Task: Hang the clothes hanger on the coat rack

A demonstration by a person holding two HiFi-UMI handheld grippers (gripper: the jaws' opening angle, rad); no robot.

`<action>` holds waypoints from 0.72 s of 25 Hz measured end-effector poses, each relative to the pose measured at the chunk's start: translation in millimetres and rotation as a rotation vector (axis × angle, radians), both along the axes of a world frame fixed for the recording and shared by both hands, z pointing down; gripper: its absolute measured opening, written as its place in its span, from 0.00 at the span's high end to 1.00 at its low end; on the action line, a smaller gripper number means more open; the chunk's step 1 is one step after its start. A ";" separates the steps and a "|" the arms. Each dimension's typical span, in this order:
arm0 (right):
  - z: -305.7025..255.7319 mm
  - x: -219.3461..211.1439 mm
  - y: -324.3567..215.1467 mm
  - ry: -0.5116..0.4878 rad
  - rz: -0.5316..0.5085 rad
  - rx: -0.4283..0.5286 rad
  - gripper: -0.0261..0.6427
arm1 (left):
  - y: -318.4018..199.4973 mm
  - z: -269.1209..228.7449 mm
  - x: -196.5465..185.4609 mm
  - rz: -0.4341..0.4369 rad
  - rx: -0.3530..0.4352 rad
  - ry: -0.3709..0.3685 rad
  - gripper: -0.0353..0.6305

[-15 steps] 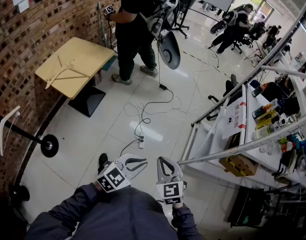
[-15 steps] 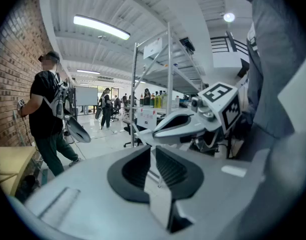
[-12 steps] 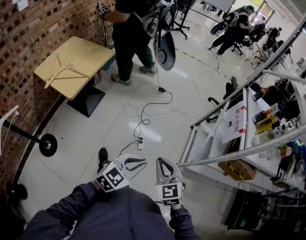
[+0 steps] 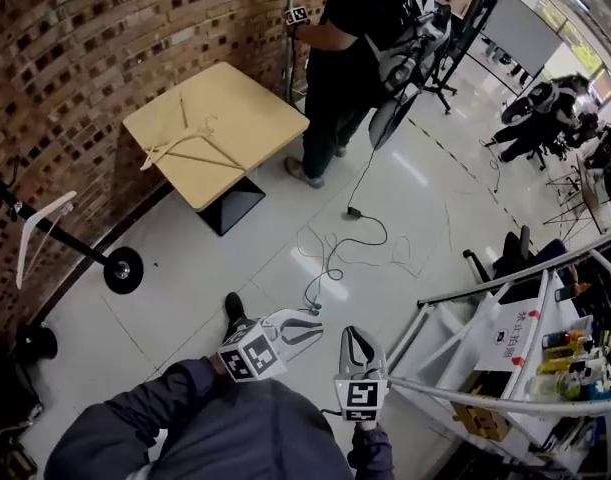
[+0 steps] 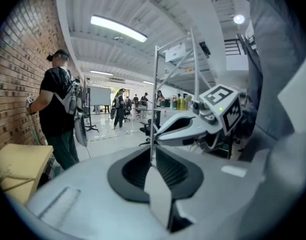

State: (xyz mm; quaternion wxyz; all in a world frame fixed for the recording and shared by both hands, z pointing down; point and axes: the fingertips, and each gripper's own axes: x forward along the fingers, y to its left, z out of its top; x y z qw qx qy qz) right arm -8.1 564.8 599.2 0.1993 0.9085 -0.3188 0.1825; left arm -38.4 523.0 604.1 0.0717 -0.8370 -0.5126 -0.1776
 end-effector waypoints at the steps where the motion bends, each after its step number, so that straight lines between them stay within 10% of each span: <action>1: -1.0 15.3 -13.6 -0.005 -0.019 -0.005 0.94 | -14.0 -2.8 15.9 -0.021 0.001 0.001 0.93; 18: -17.4 207.2 -268.4 -0.058 -0.274 -0.028 0.93 | -272.2 -23.2 201.0 -0.279 -0.063 -0.075 0.93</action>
